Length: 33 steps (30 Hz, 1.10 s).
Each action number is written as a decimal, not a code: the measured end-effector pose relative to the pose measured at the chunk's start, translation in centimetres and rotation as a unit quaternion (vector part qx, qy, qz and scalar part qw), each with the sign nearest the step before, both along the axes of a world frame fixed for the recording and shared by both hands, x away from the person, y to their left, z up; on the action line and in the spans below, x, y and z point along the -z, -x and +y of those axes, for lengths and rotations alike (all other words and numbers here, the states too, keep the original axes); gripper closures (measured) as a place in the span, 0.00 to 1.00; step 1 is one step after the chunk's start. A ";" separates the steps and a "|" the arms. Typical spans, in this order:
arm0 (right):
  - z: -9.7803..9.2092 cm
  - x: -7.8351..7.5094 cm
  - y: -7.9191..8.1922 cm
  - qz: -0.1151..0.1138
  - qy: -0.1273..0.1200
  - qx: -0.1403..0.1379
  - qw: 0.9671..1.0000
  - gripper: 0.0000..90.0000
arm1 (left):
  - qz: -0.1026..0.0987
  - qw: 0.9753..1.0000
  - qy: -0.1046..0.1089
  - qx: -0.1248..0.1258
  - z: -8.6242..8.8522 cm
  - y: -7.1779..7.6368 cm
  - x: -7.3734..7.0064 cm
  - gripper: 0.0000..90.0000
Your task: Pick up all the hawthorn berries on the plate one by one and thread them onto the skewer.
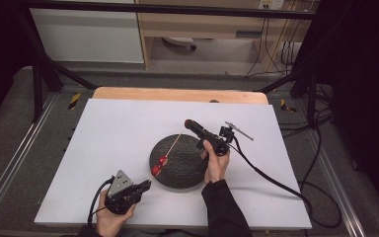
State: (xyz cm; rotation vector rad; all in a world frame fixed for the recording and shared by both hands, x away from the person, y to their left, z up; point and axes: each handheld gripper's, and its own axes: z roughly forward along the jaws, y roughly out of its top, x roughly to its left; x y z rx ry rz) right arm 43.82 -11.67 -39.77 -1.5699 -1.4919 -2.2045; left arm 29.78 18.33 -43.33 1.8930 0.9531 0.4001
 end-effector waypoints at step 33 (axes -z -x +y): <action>1.0 1.4 0.3 0.016 -0.096 -0.001 0.995 0.69 | 0.002 1.000 0.011 -0.012 -1.0 -0.1 0.3 0.98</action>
